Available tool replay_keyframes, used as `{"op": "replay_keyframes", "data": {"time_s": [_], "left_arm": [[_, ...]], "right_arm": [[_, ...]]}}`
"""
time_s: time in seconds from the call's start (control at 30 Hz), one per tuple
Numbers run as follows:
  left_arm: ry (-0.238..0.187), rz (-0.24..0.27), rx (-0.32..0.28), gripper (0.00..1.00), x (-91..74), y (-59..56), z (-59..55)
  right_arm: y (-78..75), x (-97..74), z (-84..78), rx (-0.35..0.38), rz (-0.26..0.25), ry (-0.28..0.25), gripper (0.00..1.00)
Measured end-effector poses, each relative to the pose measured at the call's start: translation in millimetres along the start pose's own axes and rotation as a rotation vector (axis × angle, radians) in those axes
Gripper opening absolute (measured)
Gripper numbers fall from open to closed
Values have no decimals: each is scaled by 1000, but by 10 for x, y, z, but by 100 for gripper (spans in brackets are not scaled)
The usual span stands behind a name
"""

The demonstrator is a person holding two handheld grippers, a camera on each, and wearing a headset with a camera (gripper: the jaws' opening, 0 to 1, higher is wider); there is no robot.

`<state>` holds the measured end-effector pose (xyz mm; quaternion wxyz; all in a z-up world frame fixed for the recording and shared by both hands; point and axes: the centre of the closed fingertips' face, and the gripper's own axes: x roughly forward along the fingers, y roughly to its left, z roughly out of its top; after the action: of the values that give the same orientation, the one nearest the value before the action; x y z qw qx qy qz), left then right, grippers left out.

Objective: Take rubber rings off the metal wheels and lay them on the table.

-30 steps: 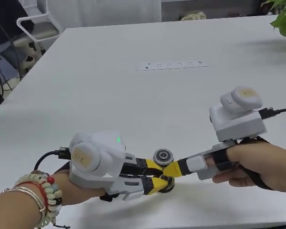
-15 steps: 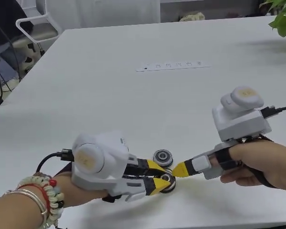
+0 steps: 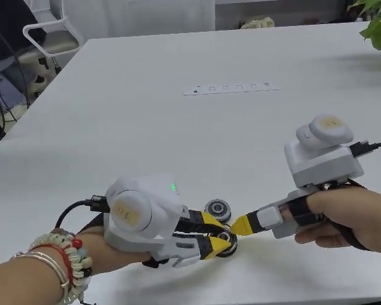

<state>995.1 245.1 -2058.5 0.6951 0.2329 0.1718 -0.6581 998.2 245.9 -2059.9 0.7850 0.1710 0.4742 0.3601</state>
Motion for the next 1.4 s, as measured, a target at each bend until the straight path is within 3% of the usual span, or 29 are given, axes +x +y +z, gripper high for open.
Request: {"op": "replay_keyframes", "data": {"time_s": [0.13,0.3,0.43,0.77,1.1,1.4], "left_arm": [[25,7,27,14,-23,18,20],[-19,13,18,23,-116,49,187],[-19,12,-4,36,-163,45,243],[-8,15,36,58,-337,14,452],[-28,29,41,74,-692,-53,645],[-33,125,8,77,-1086,30,590]], "right_arm": [[-6,-5,1,-9,-7,2,0],[4,-10,27,-31,-10,1,0],[10,-26,45,-32,-10,-4,0],[99,-132,161,-60,-3,-44,0],[198,-195,267,-85,24,-83,0],[250,-249,342,-95,41,-114,0]]}}
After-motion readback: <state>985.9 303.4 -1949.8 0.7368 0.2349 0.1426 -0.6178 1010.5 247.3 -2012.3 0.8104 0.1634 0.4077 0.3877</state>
